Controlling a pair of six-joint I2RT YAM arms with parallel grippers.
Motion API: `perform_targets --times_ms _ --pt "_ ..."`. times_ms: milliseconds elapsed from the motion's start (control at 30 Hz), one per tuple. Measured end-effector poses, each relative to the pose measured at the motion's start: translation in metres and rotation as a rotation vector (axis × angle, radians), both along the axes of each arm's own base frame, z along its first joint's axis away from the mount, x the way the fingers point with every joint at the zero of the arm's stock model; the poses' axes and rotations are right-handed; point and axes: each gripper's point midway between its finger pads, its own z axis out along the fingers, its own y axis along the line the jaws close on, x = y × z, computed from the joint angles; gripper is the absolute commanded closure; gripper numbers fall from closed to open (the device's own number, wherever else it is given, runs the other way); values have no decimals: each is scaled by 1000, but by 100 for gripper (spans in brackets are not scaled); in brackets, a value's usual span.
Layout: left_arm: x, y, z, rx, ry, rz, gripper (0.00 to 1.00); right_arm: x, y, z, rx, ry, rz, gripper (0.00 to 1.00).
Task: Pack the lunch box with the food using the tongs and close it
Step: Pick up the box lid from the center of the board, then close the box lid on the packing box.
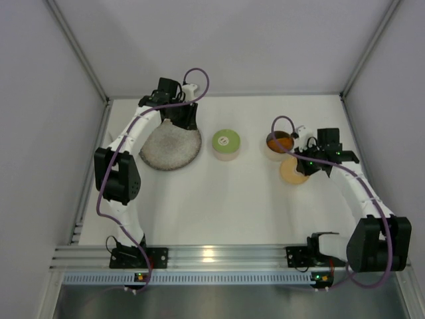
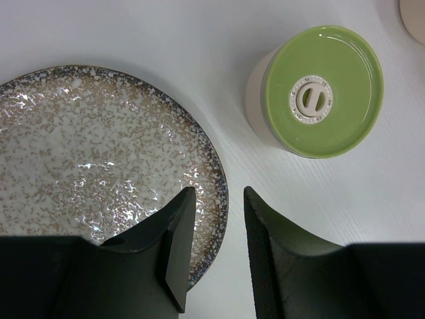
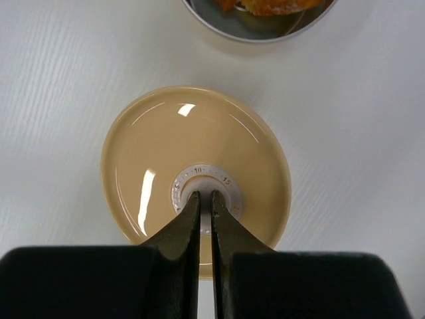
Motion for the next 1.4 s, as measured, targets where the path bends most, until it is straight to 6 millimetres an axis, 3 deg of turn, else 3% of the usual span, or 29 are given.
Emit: perform_targets --times_ms 200,300,400,533,700,1067,1400 --pt "0 0 0 0 0 0 59 28 11 36 83 -79 -43 100" --pt "0 0 0 0 0 0 59 58 16 58 130 -135 -69 100" --pt "0 0 0 0 0 1 59 91 20 66 169 -169 -96 100" --pt "0 1 -2 6 2 4 59 123 23 52 200 -147 -133 100" --pt "-2 4 -7 20 12 9 60 141 24 23 216 -83 -165 100" --pt "-2 7 -8 34 9 18 59 150 28 -13 237 -3 -194 100" --pt "-2 7 -8 36 7 17 60 156 31 -15 247 -2 -194 100"
